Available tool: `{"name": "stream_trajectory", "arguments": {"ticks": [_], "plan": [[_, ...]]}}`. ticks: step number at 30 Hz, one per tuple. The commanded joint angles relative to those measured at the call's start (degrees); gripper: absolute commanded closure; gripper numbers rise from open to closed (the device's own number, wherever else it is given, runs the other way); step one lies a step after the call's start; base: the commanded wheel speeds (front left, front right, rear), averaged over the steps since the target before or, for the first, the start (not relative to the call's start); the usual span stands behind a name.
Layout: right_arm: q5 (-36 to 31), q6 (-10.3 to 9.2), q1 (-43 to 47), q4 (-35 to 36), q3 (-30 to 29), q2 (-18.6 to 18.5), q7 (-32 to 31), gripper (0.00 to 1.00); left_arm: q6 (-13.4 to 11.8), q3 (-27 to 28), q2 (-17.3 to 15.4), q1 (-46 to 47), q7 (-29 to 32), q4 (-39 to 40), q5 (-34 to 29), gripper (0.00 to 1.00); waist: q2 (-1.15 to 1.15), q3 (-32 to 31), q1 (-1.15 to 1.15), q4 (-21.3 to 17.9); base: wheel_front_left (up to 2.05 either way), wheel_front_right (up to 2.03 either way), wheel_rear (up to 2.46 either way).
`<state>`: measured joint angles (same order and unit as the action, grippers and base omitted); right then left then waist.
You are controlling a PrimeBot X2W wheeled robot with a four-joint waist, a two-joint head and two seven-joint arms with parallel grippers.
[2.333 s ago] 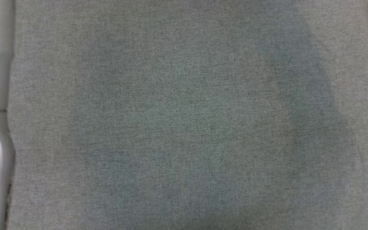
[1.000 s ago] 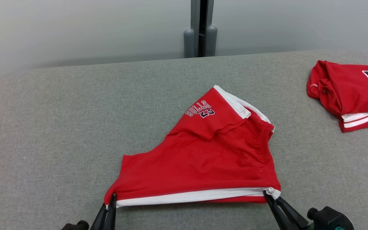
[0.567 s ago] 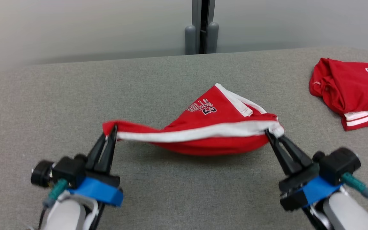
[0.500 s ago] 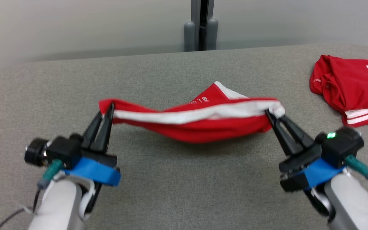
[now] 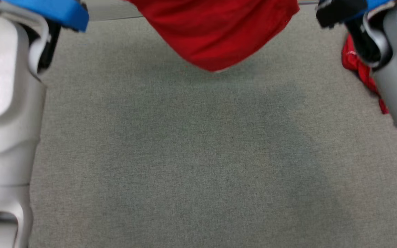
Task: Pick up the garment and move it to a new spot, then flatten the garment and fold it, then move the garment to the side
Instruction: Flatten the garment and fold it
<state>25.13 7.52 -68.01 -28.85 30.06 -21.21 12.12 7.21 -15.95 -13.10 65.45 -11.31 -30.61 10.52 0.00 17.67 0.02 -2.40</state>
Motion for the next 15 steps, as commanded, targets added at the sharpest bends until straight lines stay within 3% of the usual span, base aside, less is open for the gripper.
{"name": "stream_trajectory", "arguments": {"ticks": [1, 8, 15], "plan": [[1.78, -0.06, -5.60, -3.01, 0.29, 0.90, 0.13, 1.00, 0.13, -0.06, -0.23, 5.03, 0.31, -3.05, 0.51, 1.00, 0.00, 2.44, -0.02, 0.02, 0.00, 0.00, 0.00], [4.74, -0.06, -19.22, -13.80, 3.50, 2.40, 1.60, 1.00, 0.25, -1.56, 0.69, 18.62, -1.28, -12.85, 1.52, 1.00, 0.00, 4.99, -0.02, 0.17, 0.00, 0.00, 0.00], [5.79, -0.06, -23.10, -18.88, 5.89, 3.40, 2.87, 1.00, 0.30, -3.63, 1.05, 23.01, -2.99, -18.08, 2.20, 1.00, 0.00, 5.71, -0.02, 0.53, 0.00, 0.00, 0.00]]}}
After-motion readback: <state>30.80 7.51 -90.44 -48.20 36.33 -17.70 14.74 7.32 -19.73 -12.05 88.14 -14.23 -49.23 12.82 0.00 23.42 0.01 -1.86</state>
